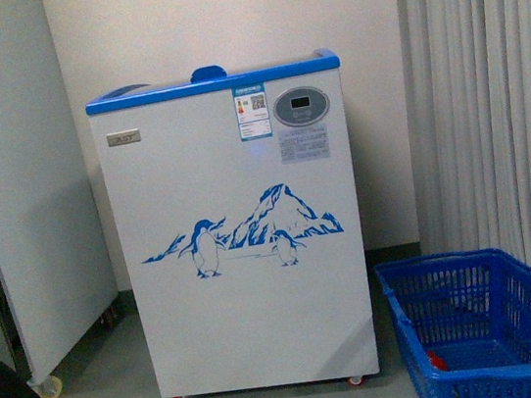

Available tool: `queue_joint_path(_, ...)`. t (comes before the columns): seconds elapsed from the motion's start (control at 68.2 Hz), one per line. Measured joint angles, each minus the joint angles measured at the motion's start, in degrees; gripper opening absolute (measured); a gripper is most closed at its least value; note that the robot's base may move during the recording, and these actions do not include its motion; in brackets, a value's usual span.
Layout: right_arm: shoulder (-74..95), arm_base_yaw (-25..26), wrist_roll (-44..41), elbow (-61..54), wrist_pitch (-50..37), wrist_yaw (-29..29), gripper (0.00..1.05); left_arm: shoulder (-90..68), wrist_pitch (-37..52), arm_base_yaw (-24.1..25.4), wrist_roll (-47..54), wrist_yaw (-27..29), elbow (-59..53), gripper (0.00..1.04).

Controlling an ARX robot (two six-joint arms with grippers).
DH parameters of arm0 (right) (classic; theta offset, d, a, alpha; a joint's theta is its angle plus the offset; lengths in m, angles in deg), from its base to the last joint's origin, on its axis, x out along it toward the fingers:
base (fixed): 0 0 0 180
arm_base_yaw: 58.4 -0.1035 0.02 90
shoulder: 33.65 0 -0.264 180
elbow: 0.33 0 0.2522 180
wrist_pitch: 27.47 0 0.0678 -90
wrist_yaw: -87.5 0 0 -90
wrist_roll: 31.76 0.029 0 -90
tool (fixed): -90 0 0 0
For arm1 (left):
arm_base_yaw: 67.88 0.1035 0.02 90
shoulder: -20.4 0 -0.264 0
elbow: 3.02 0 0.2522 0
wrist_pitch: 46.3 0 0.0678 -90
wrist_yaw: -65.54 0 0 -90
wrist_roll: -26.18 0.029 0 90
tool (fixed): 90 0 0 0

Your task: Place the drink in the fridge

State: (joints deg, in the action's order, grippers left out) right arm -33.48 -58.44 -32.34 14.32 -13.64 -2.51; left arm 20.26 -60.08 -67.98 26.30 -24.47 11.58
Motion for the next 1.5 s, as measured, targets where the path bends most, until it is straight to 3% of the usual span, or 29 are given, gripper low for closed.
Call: queue_joint_path(1.496, 0.00, 0.00, 0.00, 0.00, 0.00, 0.00, 0.97, 0.00, 0.00, 0.00, 0.00, -0.02, 0.00, 0.97)
